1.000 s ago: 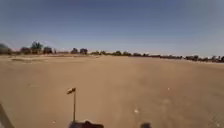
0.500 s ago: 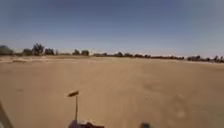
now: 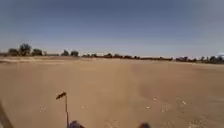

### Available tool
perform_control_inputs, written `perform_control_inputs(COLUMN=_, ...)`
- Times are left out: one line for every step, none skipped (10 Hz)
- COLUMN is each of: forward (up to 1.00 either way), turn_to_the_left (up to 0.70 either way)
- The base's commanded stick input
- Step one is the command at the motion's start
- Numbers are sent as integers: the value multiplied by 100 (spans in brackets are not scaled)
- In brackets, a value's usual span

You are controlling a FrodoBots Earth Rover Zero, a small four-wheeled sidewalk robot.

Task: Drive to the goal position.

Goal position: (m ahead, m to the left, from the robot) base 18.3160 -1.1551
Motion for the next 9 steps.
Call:
perform_control_inputs(forward=70, turn_to_the_left=0)
perform_control_inputs(forward=70, turn_to_the_left=0)
perform_control_inputs(forward=70, turn_to_the_left=0)
perform_control_inputs(forward=70, turn_to_the_left=0)
perform_control_inputs(forward=70, turn_to_the_left=0)
perform_control_inputs(forward=70, turn_to_the_left=0)
perform_control_inputs(forward=70, turn_to_the_left=0)
perform_control_inputs(forward=70, turn_to_the_left=0)
perform_control_inputs(forward=70, turn_to_the_left=0)
